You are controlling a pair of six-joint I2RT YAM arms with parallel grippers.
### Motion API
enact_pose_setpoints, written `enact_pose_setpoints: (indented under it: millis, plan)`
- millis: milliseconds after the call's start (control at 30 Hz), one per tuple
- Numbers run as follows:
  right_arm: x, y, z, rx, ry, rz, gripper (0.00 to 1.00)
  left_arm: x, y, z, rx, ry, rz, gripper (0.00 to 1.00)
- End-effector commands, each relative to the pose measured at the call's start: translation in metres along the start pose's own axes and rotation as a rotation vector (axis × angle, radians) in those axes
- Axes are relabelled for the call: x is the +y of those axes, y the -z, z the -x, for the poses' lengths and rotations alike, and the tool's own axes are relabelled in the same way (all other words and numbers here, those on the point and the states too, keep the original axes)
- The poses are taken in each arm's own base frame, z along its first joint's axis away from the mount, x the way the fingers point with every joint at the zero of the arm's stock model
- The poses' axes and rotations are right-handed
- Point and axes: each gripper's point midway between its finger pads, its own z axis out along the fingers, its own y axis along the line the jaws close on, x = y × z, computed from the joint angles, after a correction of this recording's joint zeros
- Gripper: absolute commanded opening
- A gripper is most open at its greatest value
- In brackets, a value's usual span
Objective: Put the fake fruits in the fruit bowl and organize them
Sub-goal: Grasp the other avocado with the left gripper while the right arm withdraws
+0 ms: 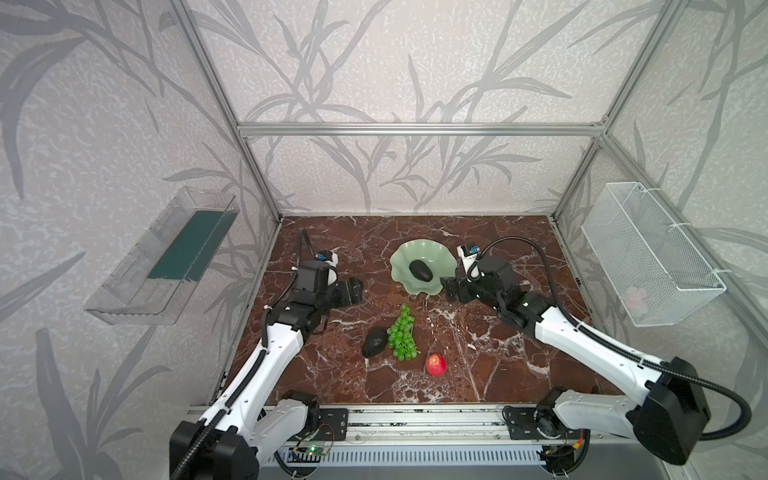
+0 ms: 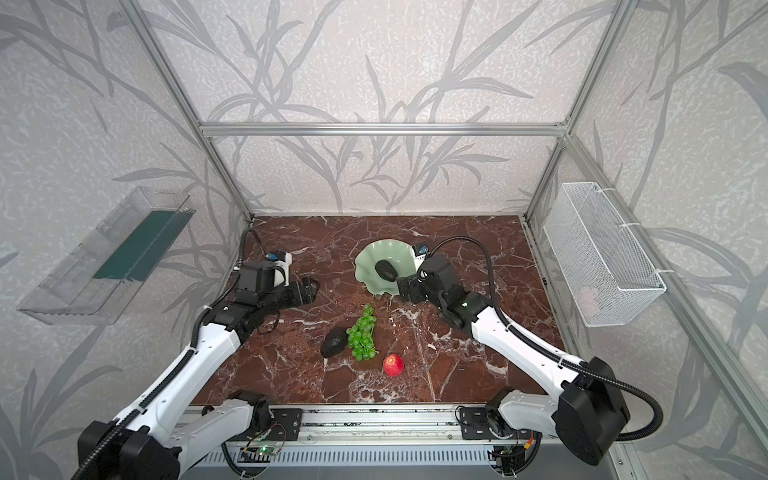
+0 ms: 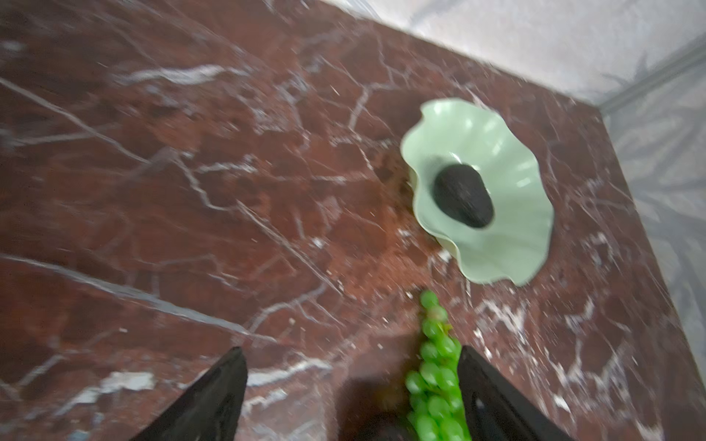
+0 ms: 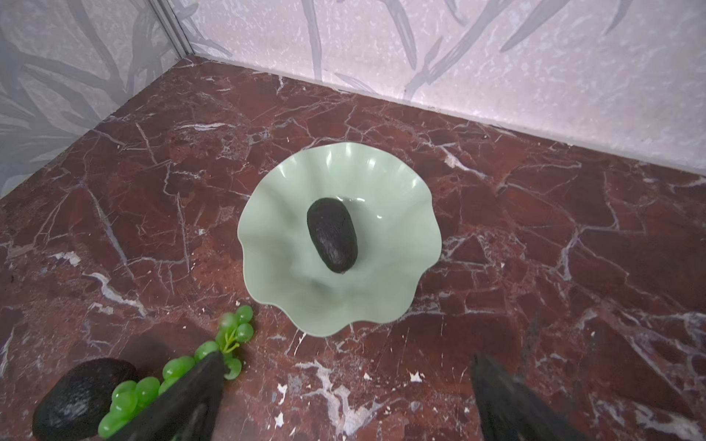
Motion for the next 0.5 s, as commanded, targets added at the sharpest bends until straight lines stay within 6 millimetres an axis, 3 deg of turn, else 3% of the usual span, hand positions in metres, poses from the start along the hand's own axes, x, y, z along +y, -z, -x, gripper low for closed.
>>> enact_pose_setpoints:
  millis: [0,233,467]
  plan:
    - [0.002,0.021,0.017,-0.103,-0.05,0.035,0.99,-0.009,0.007,-0.03,0.105,0.043,-0.003,0.85]
    - [-0.008,0.034,0.01,-0.122,-0.11,0.029,0.99,-0.023,0.012,-0.08,0.24,-0.018,0.03,0.85]
    - [-0.012,0.038,0.01,-0.148,-0.126,0.02,0.99,-0.015,0.01,-0.119,0.37,-0.048,0.112,0.85]
